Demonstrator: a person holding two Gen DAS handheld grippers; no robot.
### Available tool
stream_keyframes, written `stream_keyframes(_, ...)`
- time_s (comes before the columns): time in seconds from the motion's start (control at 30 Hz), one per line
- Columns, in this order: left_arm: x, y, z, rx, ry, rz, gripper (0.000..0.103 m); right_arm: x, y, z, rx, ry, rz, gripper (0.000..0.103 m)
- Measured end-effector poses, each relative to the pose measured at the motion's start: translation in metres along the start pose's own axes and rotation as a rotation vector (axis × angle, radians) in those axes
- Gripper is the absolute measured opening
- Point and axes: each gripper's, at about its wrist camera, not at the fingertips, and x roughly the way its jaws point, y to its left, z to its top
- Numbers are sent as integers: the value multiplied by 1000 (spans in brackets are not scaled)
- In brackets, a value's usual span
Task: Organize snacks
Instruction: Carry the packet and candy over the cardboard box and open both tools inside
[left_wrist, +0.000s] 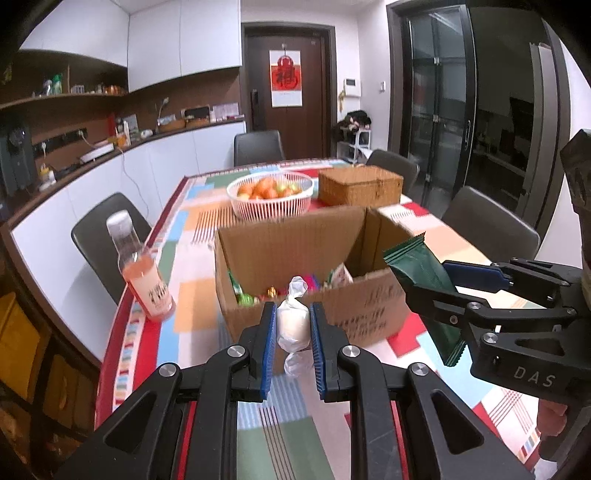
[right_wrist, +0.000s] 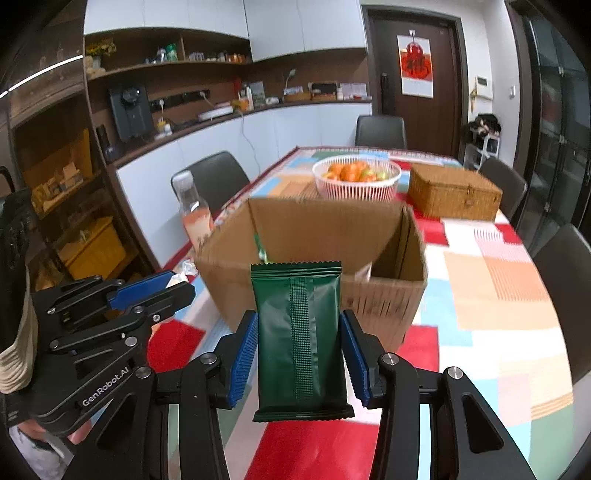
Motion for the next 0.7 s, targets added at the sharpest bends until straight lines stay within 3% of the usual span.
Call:
stream_keyframes(0.2,7,3,22,-6,-23,13,19,3,-6,26,-2,-22,3,46)
stream_keyframes(0.7,58,17,61,-27,45,16,19,50,-26,76,-15,0,-42,46)
